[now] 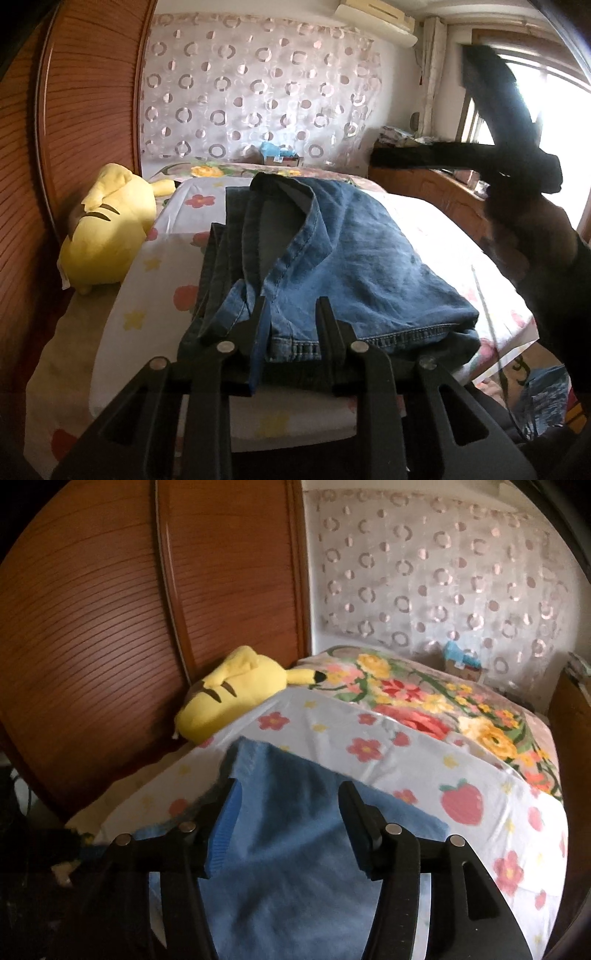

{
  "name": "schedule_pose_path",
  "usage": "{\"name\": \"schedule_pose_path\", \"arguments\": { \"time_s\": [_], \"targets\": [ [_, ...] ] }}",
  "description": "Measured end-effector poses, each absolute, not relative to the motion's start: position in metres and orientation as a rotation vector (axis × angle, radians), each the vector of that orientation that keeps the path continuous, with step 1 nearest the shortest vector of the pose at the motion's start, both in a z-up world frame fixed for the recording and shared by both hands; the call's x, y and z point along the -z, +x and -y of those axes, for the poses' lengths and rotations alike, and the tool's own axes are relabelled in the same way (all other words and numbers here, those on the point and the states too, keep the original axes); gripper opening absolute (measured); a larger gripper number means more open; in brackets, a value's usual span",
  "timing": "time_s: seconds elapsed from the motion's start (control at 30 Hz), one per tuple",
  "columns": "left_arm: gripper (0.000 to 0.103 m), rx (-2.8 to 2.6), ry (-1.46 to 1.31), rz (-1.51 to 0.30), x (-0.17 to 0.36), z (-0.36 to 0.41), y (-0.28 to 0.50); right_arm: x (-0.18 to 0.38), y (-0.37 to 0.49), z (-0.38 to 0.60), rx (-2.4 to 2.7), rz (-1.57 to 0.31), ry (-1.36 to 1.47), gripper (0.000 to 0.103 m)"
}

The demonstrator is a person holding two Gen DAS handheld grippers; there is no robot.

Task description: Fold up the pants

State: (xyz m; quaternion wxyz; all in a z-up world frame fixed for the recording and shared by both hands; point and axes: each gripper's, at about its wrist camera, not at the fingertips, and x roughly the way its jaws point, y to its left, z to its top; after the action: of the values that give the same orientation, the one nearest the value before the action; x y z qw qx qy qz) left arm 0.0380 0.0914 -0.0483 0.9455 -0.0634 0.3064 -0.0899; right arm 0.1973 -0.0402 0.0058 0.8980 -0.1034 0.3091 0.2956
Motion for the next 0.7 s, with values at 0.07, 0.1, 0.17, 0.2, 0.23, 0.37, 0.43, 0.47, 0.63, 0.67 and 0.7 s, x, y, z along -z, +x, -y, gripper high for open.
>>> {"name": "schedule_pose_path", "arguments": {
  "time_s": [0.07, 0.1, 0.17, 0.2, 0.23, 0.37, 0.43, 0.47, 0.63, 0.67, 0.7],
  "targets": [
    [0.024, 0.186, -0.124, -0.631, 0.049, -0.089, 0.042, 0.000, 0.189, 0.057, -0.610, -0.633, -0.193, 0.056],
    [0.024, 0.185, -0.117, -0.629, 0.048, -0.088, 0.045, 0.004, 0.186, 0.066, -0.591, -0.637, -0.190, 0.056],
    [0.024, 0.186, -0.112, -0.628, 0.045, -0.086, 0.052, 0.012, 0.180, 0.082, -0.562, -0.641, -0.181, 0.056],
    [0.024, 0.186, -0.111, -0.628, 0.045, -0.086, 0.054, 0.017, 0.177, 0.090, -0.549, -0.644, -0.179, 0.056],
    [0.024, 0.183, -0.108, -0.629, 0.044, -0.085, 0.059, 0.023, 0.176, 0.098, -0.532, -0.653, -0.183, 0.056],
    [0.024, 0.176, -0.098, -0.629, 0.039, -0.085, 0.072, 0.045, 0.174, 0.115, -0.473, -0.691, -0.212, 0.056],
    [0.024, 0.182, -0.100, -0.627, 0.036, -0.085, 0.079, 0.054, 0.174, 0.123, -0.460, -0.702, -0.208, 0.056],
    [0.024, 0.187, -0.103, -0.627, 0.035, -0.085, 0.083, 0.058, 0.174, 0.127, -0.455, -0.706, -0.203, 0.056],
    [0.024, 0.203, -0.107, -0.640, 0.027, -0.082, 0.104, 0.080, 0.177, 0.139, -0.428, -0.744, -0.168, 0.056],
    [0.024, 0.206, -0.109, -0.641, 0.027, -0.081, 0.107, 0.083, 0.177, 0.141, -0.425, -0.747, -0.161, 0.056],
    [0.024, 0.210, -0.109, -0.643, 0.025, -0.080, 0.110, 0.085, 0.177, 0.143, -0.420, -0.750, -0.158, 0.056]
  ]
}}
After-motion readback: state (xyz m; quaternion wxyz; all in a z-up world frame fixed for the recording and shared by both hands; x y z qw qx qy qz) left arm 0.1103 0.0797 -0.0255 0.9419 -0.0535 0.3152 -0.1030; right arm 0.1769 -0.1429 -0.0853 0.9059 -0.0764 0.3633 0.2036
